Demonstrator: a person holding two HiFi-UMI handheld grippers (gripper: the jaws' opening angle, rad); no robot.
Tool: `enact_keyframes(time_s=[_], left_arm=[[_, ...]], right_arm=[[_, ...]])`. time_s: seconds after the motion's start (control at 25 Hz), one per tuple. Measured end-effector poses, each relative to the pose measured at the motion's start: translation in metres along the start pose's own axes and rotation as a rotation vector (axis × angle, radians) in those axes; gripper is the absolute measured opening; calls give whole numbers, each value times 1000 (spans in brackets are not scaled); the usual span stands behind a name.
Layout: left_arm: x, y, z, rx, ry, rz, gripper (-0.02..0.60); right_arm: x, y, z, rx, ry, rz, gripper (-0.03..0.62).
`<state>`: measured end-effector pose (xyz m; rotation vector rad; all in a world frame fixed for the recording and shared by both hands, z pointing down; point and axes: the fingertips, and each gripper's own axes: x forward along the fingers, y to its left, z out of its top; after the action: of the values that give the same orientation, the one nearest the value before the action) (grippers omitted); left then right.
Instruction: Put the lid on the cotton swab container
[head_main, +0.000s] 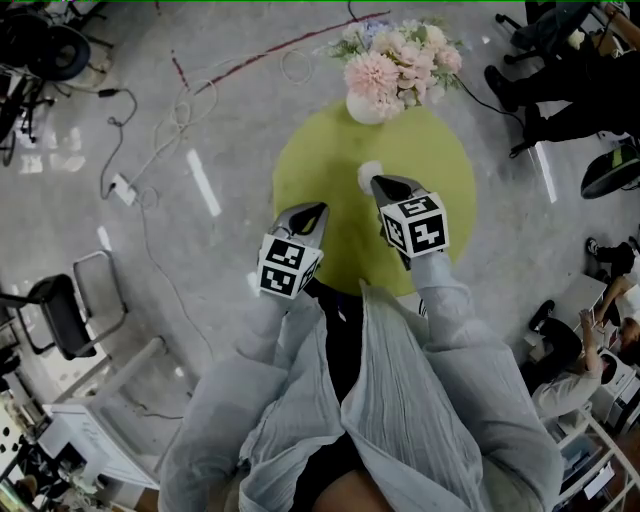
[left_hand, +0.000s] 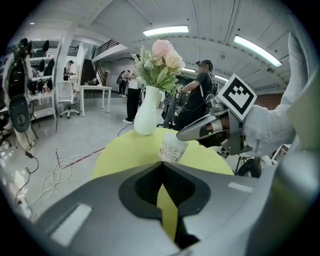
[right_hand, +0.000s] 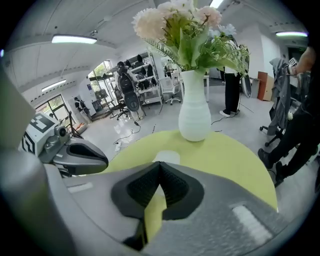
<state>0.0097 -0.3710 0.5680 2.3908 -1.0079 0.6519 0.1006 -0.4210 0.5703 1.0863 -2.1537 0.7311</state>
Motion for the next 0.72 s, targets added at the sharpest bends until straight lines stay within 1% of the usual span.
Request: enact_keyframes(time_s=[0.2, 0.44, 0.72], left_arm=[[-9, 2, 9, 16, -13, 16, 18], [-25, 1, 13, 31, -24, 47, 18], [-37, -9, 16, 7, -56, 61, 18]], right_arm=[[-3, -2, 2, 36, -32, 21, 2], [-18, 2, 12, 42, -102, 38, 2], [-44, 4, 11, 33, -150, 41, 2]])
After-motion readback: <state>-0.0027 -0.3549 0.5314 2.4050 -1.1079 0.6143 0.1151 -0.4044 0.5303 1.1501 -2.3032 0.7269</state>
